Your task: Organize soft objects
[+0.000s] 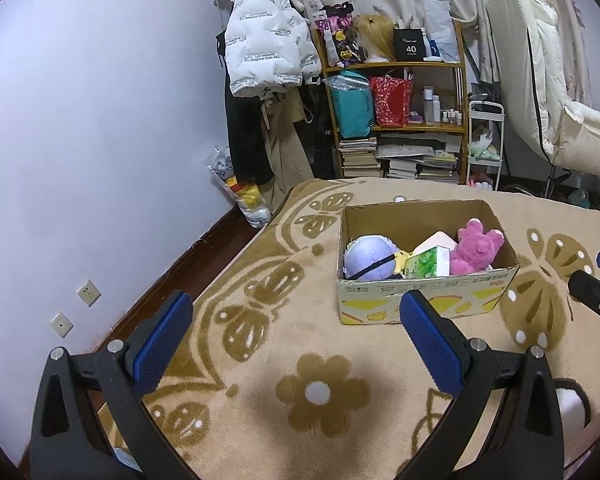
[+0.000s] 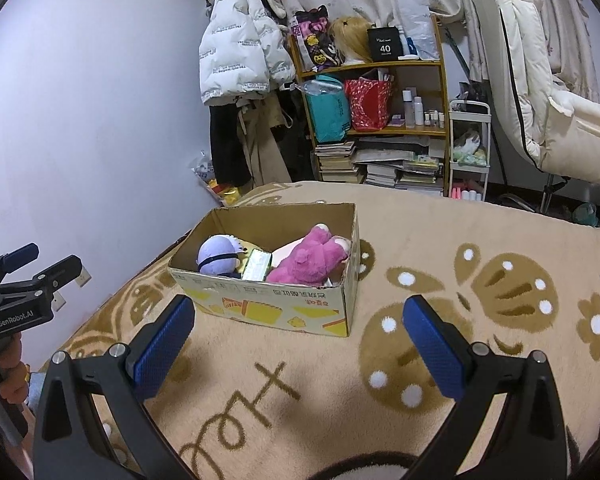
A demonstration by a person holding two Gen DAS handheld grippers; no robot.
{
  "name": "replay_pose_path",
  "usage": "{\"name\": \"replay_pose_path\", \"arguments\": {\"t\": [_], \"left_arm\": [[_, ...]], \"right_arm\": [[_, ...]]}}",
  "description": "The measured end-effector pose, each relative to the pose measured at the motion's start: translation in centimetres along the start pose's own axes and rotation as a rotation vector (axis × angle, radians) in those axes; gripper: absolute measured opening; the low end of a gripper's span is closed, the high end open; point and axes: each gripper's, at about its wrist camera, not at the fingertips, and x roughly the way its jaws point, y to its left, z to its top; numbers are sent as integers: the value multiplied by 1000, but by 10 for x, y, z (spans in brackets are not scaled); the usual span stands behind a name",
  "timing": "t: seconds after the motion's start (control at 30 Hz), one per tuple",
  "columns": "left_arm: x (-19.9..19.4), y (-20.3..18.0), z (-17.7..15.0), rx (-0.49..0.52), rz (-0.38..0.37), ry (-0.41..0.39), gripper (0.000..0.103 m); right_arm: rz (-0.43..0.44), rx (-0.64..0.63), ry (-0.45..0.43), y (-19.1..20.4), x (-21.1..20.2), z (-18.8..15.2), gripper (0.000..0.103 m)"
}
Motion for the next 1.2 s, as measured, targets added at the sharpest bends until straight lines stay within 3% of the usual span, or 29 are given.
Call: {"name": "replay_pose_path", "arguments": {"t": [1.2], "left_arm": [[7,2,0,8,-23,29,102]], "right_arm": [[1,-2,4,-2,-1,1,103]]}}
